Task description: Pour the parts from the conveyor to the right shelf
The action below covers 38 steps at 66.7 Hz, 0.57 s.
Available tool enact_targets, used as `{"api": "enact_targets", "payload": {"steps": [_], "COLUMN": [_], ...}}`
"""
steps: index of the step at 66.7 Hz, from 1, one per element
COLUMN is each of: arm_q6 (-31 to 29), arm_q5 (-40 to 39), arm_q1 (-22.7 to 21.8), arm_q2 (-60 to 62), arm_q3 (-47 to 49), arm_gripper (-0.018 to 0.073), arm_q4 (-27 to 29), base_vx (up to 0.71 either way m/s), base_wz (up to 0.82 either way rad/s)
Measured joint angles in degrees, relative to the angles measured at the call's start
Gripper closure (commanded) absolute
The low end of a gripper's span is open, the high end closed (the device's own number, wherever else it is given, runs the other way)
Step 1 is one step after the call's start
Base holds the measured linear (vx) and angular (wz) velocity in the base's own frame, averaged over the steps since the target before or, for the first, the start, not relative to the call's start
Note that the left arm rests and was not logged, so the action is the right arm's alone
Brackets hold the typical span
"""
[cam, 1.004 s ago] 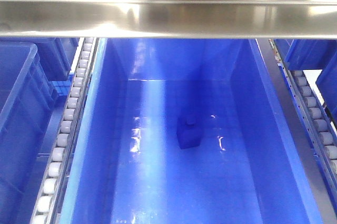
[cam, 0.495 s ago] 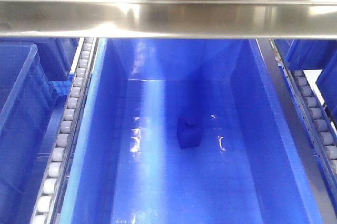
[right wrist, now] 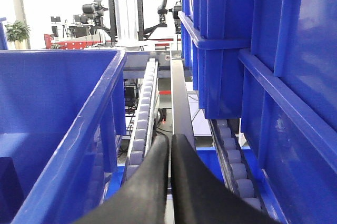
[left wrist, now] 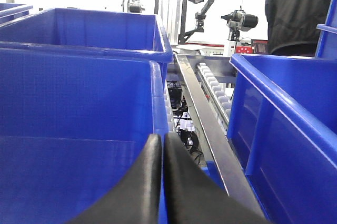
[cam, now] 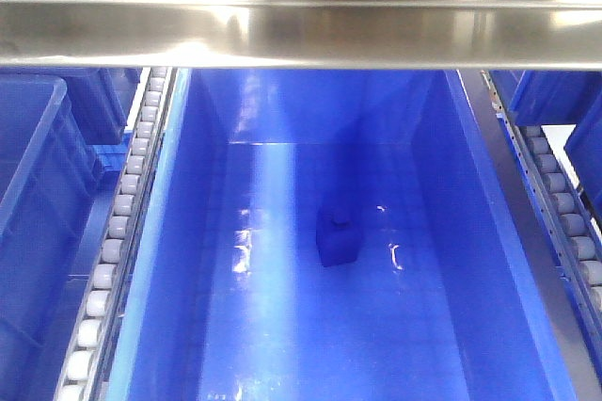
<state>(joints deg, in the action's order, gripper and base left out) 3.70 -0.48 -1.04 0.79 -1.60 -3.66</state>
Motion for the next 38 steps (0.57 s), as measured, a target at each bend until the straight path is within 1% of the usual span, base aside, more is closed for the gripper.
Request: {"api": "enact_targets", "payload": {"steps": [38], "arm_q6": [0.00], "arm_q5": [-0.05], "arm_q1": [0.00], "arm_q2": [0.00], "arm_q3": [0.00], "arm_gripper": [0.0568], "arm_q4": [-0.07], "base_vx": [0.00], "base_wz": [0.00]}}
